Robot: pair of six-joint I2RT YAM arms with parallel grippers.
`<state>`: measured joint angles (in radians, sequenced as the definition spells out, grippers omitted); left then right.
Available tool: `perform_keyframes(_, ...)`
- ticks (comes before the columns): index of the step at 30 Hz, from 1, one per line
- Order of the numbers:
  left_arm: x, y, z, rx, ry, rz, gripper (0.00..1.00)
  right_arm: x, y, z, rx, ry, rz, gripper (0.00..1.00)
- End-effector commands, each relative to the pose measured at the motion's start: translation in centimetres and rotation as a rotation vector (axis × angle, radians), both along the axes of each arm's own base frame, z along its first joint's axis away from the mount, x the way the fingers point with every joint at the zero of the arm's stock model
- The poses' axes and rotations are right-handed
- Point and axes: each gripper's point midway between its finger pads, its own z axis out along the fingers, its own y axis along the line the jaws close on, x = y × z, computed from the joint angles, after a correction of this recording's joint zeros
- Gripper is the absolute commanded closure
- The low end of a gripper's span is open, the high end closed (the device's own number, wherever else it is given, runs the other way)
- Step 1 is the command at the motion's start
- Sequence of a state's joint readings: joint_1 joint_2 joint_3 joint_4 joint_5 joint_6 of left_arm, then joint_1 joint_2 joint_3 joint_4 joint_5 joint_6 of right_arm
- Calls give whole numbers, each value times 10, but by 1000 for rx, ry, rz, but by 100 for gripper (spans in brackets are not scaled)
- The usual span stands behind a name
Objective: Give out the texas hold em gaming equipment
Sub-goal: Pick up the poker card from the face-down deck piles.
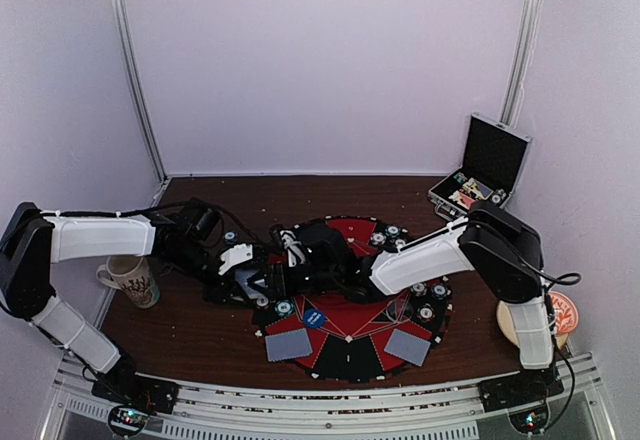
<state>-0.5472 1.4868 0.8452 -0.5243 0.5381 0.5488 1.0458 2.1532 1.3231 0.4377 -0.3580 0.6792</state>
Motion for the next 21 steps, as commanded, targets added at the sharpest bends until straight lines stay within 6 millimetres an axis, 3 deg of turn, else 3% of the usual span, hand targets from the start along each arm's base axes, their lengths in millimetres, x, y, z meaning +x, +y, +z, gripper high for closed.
perform_keyframes(1,-2,-6,7,-35,-10,-26,65,14,-22,8,-32,-31,-75,42)
perform_keyframes(9,-2,-6,5,-31,-6,-23,65,11,-24,18,-19,-44,-60,52)
perform_keyframes(14,-2,-6,6,-33,-6,-24,65,-6,-7,29,70,-19,52,29)
perform_keyframes(21,-3,-6,6,-35,-8,-26,65,-5,8,20,66,-5,67,23)
